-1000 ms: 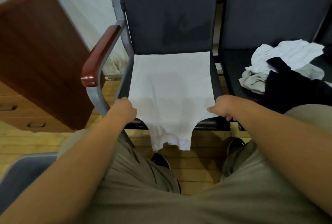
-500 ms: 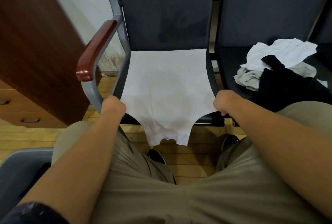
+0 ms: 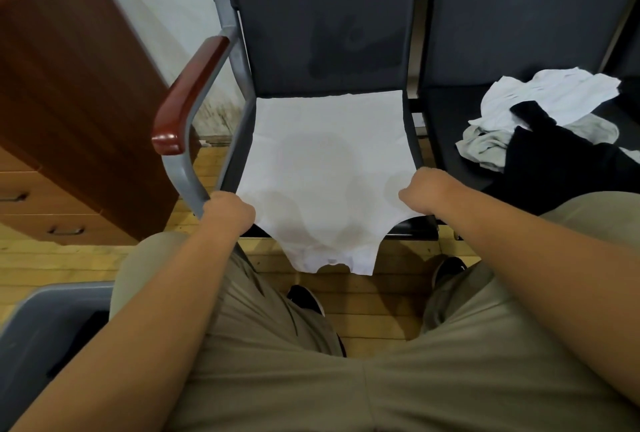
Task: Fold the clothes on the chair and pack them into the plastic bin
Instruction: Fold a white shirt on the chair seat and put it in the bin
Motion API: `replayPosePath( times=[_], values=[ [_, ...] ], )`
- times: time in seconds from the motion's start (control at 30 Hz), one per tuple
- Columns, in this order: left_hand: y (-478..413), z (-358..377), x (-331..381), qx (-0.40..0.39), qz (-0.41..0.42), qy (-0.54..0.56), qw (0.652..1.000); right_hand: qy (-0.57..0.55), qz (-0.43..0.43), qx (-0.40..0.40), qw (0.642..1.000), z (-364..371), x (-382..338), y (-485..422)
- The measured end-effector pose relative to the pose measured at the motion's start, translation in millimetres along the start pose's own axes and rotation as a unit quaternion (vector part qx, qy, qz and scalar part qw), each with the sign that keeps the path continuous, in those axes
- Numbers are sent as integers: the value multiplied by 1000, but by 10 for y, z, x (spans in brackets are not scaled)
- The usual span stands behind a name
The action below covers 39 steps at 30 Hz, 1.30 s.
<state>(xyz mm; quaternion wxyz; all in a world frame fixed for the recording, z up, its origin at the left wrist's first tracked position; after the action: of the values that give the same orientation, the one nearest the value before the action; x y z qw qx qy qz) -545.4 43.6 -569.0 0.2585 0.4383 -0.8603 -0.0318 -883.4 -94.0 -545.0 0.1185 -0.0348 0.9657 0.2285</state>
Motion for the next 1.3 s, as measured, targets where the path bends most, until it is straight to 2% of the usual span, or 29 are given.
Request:
replayPosePath(
  times=[0.03,0.07,0.1,0.13,0.17,0.27,0.43,0.63,0.77,1.0,1.3],
  values=[
    [5,86,-6,-48,-14,10,999,-43,8,-28,999,65,-28,22],
    [58,155,-9,-135,-51,48,988,-91,19,-53,994,139,-37,52],
    [116,218,-22,-173,-84,118,974,-145,40,-85,985,216,-37,94],
    [170,307,-50,-226,-69,110,966,-174,47,-117,977,311,-17,120],
    [283,366,-43,-262,-94,141,950,-181,48,-146,971,416,19,146],
    [406,635,-154,-295,-111,143,938,-170,50,-224,958,712,126,259],
    [232,929,-391,-310,-141,60,938,-100,40,-282,953,1154,300,316],
    [75,1119,-417,-300,-126,88,941,-86,-15,-277,957,1413,407,109],
    [9,1151,-417,-296,-103,83,946,-127,-74,-258,955,1476,367,-42],
    [-25,1181,-432,-301,-71,51,950,-161,-52,-235,957,1576,302,-175],
    [-20,1181,-416,-302,-58,76,949,-187,-69,-235,951,1611,215,-99]
  ],
)
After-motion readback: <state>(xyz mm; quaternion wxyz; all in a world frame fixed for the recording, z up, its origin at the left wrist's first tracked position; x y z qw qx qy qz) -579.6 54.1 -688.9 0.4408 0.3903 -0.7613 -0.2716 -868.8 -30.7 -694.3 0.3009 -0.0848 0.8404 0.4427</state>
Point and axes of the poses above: each hand's wrist, its own y-axis away from the middle knuckle, its own z-axis out of the palm, x = y × z, the point moved 2 cm from there along -y, towards the middle knuckle, and after that the axes turned 4 degrees about x, right-handed, at the moved point
